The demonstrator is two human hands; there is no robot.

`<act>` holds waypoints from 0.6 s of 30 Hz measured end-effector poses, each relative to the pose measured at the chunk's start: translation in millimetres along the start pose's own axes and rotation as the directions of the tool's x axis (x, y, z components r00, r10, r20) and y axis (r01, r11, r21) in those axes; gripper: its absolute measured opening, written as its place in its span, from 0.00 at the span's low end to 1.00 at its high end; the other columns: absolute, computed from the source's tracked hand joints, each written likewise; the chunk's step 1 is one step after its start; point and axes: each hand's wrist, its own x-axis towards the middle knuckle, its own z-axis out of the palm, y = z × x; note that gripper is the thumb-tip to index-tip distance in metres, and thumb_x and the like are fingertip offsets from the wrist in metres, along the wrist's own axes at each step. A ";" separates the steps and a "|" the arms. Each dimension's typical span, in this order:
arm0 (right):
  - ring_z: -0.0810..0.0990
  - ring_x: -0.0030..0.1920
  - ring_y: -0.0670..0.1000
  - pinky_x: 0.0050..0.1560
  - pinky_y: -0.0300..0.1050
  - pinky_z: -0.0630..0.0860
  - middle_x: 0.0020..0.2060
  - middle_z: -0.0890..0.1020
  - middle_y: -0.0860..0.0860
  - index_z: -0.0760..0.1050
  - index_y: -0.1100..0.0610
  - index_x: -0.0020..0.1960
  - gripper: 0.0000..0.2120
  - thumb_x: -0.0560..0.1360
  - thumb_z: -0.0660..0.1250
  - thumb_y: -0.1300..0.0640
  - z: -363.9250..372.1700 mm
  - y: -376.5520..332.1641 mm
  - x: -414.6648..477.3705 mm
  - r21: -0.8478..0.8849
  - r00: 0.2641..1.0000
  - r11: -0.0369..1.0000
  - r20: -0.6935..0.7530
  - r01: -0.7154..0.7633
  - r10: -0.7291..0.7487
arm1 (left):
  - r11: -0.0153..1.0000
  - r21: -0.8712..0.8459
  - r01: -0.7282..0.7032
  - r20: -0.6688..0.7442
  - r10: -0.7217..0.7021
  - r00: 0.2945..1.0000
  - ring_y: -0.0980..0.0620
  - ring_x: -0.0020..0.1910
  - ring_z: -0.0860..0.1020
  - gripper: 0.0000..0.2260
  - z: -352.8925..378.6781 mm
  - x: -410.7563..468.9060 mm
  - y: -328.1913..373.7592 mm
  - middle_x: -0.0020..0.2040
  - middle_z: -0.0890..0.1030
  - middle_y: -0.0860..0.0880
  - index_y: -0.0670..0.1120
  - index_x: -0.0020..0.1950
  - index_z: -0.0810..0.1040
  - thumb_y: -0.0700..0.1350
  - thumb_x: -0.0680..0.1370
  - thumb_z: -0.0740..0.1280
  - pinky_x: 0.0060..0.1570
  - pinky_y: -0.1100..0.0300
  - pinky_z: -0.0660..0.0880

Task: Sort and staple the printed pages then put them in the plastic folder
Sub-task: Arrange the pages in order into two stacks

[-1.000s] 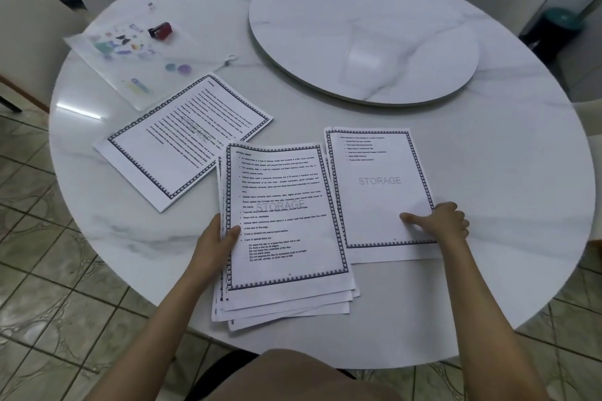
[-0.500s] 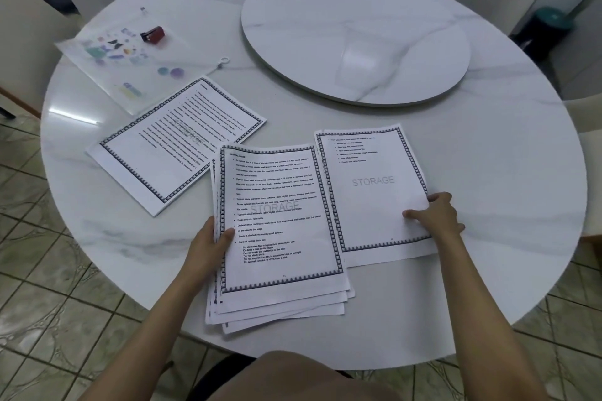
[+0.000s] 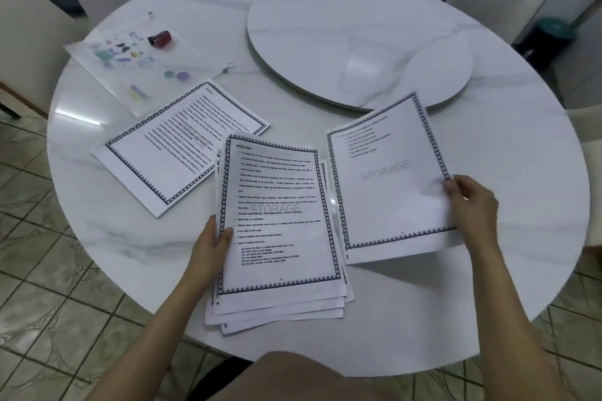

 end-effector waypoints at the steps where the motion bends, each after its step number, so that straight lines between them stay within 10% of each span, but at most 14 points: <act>1: 0.74 0.47 0.50 0.43 0.35 0.64 0.43 0.78 0.53 0.78 0.61 0.52 0.08 0.77 0.63 0.60 -3.8 -2.2 0.8 0.037 0.999 0.999 -0.034 -0.010 0.011 | 1.000 -0.005 0.009 0.000 -0.009 1.000 0.50 0.57 0.74 0.14 0.2 0.4 0.0 0.61 0.75 0.49 0.45 0.67 0.67 0.43 0.81 0.57 0.56 0.56 0.70; 8: 0.76 0.36 0.35 0.38 0.25 0.70 0.39 0.79 0.43 0.77 0.55 0.51 0.05 0.78 0.63 0.59 -5.0 -15.8 -2.0 0.336 0.997 0.941 -0.054 -0.036 0.058 | 0.999 0.001 0.047 0.010 -0.047 0.999 0.46 0.61 0.74 0.13 -0.7 5.3 1.4 0.63 0.75 0.46 0.43 0.66 0.68 0.43 0.81 0.57 0.59 0.55 0.70; 18: 0.74 0.34 0.41 0.35 0.32 0.69 0.33 0.79 0.46 0.76 0.53 0.40 0.08 0.76 0.65 0.61 88.2 -12.5 -67.6 0.290 0.953 0.949 0.302 -0.122 0.030 | 0.985 -0.118 0.129 0.034 -0.126 0.991 0.48 0.58 0.75 0.10 -3.1 7.0 3.6 0.57 0.76 0.50 0.49 0.59 0.69 0.49 0.82 0.53 0.55 0.55 0.70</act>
